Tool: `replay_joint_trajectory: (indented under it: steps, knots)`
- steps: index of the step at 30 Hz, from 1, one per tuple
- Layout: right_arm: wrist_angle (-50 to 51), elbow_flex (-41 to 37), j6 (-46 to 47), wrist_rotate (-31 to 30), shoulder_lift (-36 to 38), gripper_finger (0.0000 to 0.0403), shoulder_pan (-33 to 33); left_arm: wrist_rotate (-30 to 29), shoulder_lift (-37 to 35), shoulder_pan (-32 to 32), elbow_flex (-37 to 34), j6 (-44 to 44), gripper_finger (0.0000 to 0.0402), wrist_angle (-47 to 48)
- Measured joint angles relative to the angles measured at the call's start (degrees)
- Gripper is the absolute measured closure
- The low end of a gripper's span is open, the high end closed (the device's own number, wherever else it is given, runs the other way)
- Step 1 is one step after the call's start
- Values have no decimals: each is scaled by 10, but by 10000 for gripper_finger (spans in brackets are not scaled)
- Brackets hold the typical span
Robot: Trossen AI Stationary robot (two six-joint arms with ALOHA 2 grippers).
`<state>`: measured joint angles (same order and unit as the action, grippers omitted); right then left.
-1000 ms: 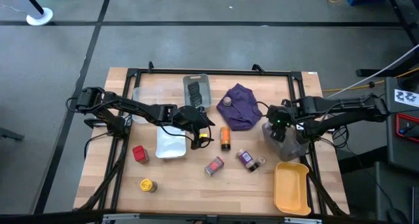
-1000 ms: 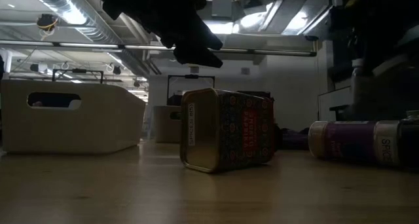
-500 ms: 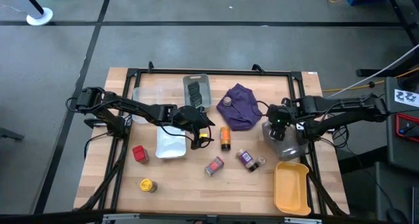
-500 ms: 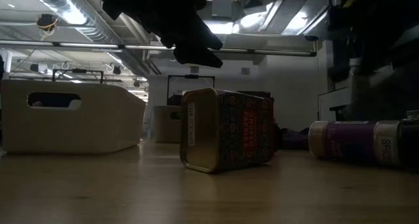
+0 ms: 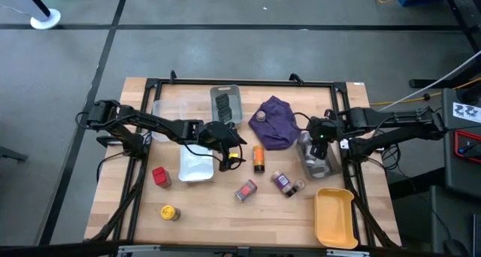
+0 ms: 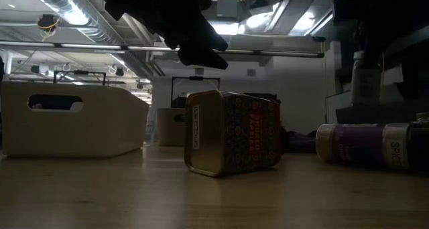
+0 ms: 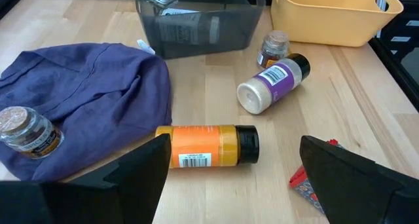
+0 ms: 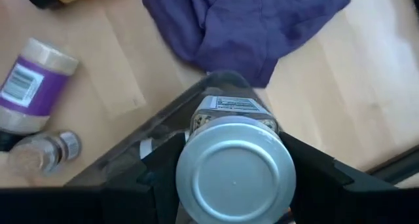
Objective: Sort spices by type
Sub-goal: Put the white seasoning bottle into the black transparent bin
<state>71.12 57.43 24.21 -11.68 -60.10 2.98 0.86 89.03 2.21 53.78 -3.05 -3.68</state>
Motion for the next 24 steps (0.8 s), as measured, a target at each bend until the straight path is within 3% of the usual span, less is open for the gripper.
replay_joint_trajectory:
  steps: [12,18,24]
  knots:
    - [-53,-41,3,12,0,193,0,0,0,0,0,0,80,0]
    - [-133,-85,-81,18,0,193,0,0,0,0,0,0,79,0]
    - [-149,-104,-165,22,-2,192,0,0,0,0,0,0,79,0]
